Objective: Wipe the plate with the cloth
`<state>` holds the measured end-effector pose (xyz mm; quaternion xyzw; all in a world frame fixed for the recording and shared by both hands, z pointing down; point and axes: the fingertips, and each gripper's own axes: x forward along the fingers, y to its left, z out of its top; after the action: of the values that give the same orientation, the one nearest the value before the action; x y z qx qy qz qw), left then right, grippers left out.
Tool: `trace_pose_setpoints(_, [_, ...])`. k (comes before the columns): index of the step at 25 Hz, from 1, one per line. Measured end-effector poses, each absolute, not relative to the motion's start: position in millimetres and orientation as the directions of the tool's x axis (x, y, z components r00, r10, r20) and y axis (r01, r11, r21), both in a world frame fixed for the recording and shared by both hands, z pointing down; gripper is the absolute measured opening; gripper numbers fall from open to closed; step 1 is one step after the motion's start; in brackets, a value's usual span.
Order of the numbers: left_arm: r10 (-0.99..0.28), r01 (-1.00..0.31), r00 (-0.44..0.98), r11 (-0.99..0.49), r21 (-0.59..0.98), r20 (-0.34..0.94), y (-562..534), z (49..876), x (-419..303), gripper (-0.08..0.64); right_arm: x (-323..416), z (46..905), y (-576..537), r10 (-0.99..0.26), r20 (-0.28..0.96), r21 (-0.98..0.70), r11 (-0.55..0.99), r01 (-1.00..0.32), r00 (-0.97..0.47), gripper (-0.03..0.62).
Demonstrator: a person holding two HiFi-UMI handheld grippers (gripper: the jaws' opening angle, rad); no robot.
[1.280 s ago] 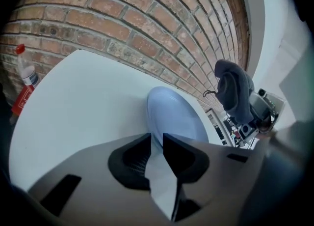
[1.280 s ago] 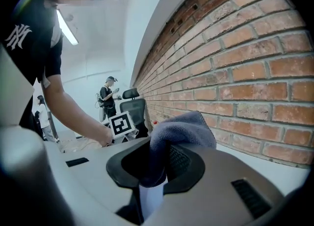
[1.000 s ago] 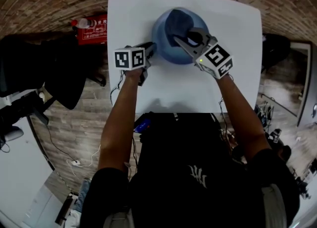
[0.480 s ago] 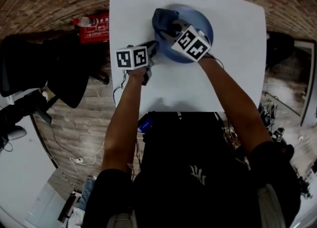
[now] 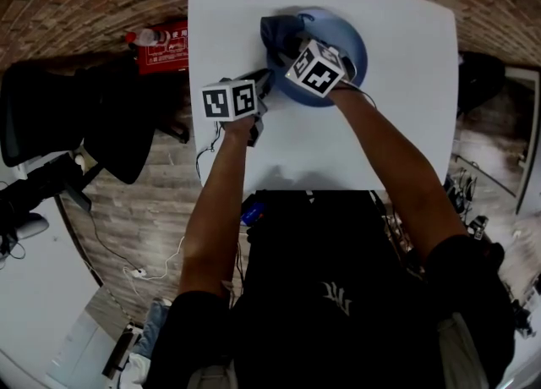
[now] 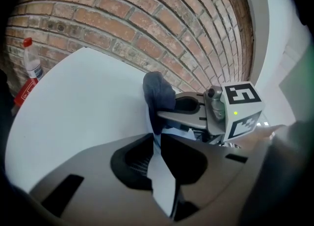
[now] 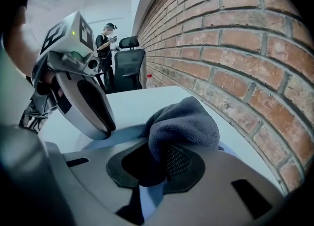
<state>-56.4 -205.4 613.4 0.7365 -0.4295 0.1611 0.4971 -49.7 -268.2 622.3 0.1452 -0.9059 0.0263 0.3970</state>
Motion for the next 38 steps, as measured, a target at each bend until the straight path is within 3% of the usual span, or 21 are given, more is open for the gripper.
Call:
trace_pose_setpoints(24, [-0.497,-0.798,0.563,-0.117,0.591,0.660,-205.1,614.9,-58.1,0.049,2.1,627.2,-305.2,-0.361,0.742,0.095,0.891,-0.445,-0.565,0.074])
trace_pose_setpoints(38, [-0.495,-0.795,0.567,-0.120,0.594,0.659,-204.2,614.7,-58.8,0.049,63.9,626.4,-322.5,-0.442,0.803,0.202,0.833,-0.514,-0.400,0.074])
